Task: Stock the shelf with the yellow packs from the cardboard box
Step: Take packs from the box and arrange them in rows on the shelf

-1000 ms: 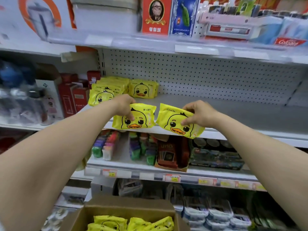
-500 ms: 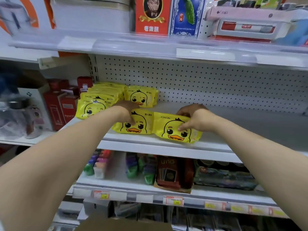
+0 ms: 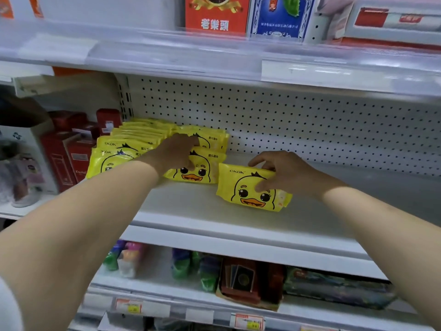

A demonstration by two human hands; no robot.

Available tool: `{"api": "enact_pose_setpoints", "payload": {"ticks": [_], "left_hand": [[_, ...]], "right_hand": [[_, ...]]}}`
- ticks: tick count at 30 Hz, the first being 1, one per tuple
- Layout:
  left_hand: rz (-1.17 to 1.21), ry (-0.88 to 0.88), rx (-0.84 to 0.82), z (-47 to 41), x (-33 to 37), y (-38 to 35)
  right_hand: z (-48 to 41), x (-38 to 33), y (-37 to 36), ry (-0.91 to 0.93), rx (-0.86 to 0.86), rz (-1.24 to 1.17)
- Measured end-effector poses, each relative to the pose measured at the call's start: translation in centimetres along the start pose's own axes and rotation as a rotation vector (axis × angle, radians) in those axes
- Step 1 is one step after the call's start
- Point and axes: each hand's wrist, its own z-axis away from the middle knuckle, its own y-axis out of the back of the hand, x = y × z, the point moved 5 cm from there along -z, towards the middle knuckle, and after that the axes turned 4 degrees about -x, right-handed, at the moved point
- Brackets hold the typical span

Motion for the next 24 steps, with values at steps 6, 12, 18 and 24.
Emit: {"api": "enact_pose_setpoints", "payload": {"ticks": [6, 12, 18, 24], "left_hand": [[-0.055, 0.033, 0.051, -2.8, -1.1, 0.0], [-0.079, 0.029, 0.107, -4.8, -1.4, -0.6], [-0.089, -0.042, 0.151, -5.7, -1.9, -0.2], [0.041, 0.003, 0.353, -4.2, -5.0, 3.3]], "right_hand": [[-2.6, 0.5, -0.2, 0.02, 0.0, -0.008], [-5.3, 0.1, -1.1, 0.051, -0.02, -0.026], [-8.2, -0.5, -2.2, 0.081, -0.036, -0.039], [-11.6, -3.3, -4.1, 0.125, -0.042, -0.038]]}}
